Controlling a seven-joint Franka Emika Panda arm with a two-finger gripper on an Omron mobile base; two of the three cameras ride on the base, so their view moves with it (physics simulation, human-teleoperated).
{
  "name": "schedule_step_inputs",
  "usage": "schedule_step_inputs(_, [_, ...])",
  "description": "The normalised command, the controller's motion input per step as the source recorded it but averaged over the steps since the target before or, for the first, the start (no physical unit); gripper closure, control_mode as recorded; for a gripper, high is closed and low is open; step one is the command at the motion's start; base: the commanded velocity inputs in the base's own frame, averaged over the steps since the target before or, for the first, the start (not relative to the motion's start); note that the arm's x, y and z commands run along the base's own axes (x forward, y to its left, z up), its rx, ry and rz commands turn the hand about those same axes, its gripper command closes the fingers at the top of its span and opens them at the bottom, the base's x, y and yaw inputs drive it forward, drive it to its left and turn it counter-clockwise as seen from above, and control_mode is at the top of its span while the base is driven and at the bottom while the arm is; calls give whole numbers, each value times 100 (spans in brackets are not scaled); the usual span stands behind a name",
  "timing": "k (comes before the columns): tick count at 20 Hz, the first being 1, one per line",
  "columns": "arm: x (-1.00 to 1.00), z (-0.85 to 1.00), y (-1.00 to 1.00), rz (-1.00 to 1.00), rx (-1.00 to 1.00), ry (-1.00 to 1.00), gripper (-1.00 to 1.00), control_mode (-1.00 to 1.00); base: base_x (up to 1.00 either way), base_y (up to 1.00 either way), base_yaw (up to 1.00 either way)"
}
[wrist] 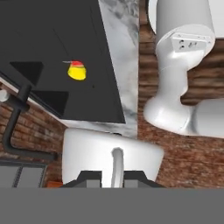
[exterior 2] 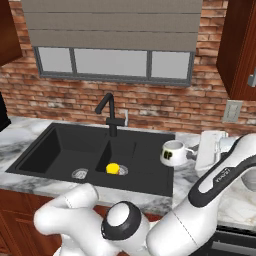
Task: Move any existing items from the left basin to the right basin for drying. Then move the mug from the counter to the left basin of the sink for washing.
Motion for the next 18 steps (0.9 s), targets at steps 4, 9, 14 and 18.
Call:
schedule_step_inputs(4, [-62, 15, 53, -20, 0, -3, 100, -100, 0, 0, 0])
schedule_step_inputs(9, [-55, 19, 52, -23, 0, 0, 100, -100, 0, 0, 0])
schedule_step_inputs(14, [-43, 18, 57, -21, 0, 0, 100, -100, 0, 0, 0])
schedule_step_inputs(18, [-19, 12, 64, -16, 0, 0, 100, -100, 0, 0, 0])
